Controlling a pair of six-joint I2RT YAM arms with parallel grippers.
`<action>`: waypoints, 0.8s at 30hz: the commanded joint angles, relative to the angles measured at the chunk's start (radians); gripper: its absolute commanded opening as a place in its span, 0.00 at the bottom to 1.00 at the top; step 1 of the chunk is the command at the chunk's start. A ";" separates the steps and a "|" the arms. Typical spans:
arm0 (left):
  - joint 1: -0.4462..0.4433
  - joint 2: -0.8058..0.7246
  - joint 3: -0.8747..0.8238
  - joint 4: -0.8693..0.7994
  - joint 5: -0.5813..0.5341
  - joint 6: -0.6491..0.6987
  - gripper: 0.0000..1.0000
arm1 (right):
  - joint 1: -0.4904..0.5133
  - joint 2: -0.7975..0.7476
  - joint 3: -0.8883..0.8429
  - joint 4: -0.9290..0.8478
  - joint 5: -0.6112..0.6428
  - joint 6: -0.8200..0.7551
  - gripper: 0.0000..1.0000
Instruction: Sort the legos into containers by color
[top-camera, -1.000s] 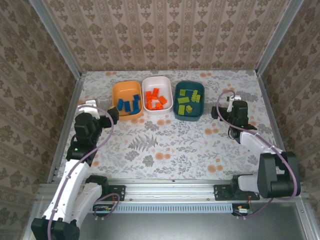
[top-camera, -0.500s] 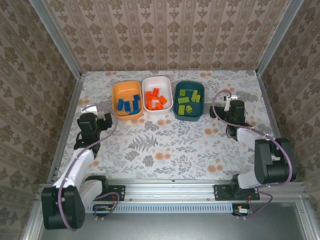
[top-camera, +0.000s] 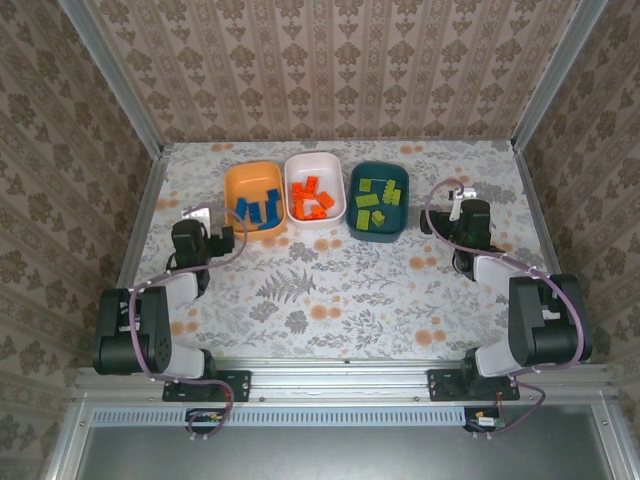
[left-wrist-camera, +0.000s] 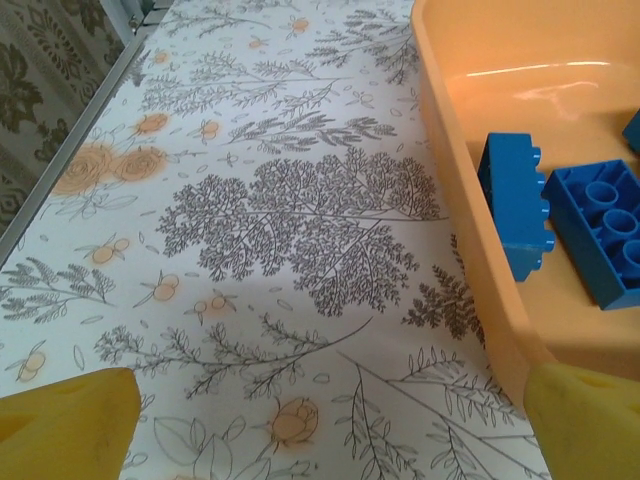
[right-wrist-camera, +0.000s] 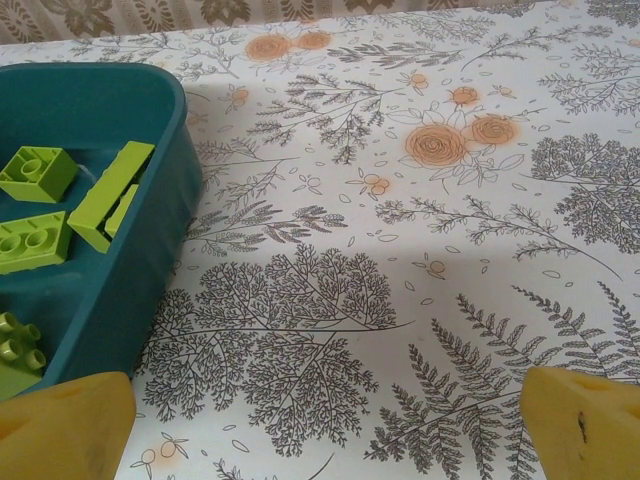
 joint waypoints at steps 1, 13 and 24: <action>0.013 0.013 0.000 0.109 0.040 0.027 1.00 | -0.009 -0.003 -0.009 0.032 -0.015 -0.001 1.00; 0.027 0.074 -0.037 0.232 0.108 0.033 1.00 | -0.009 -0.007 -0.089 0.176 -0.009 -0.009 1.00; 0.031 0.116 -0.090 0.361 0.114 0.028 1.00 | -0.008 -0.011 -0.268 0.483 0.013 -0.003 1.00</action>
